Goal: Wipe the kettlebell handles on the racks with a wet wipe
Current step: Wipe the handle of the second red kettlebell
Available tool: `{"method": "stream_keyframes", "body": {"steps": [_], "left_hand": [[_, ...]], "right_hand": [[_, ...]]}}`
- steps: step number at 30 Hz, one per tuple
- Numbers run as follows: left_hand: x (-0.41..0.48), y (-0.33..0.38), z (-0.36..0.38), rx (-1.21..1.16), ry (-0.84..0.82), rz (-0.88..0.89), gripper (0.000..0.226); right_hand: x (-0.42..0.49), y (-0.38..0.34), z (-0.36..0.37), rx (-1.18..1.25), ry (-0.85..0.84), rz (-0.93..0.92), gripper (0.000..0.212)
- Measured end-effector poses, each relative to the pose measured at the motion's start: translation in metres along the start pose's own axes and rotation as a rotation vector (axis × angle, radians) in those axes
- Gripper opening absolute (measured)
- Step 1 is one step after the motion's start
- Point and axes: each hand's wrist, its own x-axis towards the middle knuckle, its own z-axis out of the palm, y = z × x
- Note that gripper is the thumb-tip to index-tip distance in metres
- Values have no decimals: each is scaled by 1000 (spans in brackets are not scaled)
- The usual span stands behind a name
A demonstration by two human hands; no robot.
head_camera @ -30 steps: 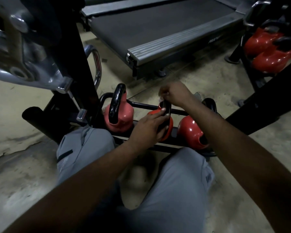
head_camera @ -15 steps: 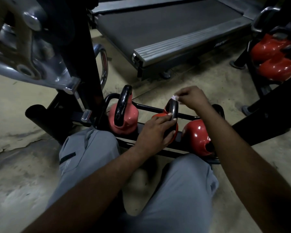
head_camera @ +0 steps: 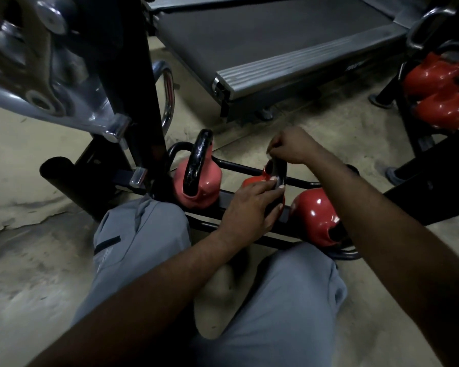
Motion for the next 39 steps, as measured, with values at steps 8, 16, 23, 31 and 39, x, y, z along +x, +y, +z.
{"method": "stream_keyframes", "body": {"steps": [8,16,23,31,39], "left_hand": [[-1,1,-4,37,-45,-5,44],[-1,3,-8,19,-66,-13,44],[0,4,-8,36,-60,-31,43],[0,3,-9,34,-28,-7,43],[1,1,-7,5,-12,-7,44]], "right_hand": [[27,-33,-5,-291,-340,2,15],[36,-28,-5,-312,-360,119,33],[39,-38,3,-326,-431,97,28],[29,-13,-14,37,-332,186,22],[13,12,-5,434,-112,333,16]]}}
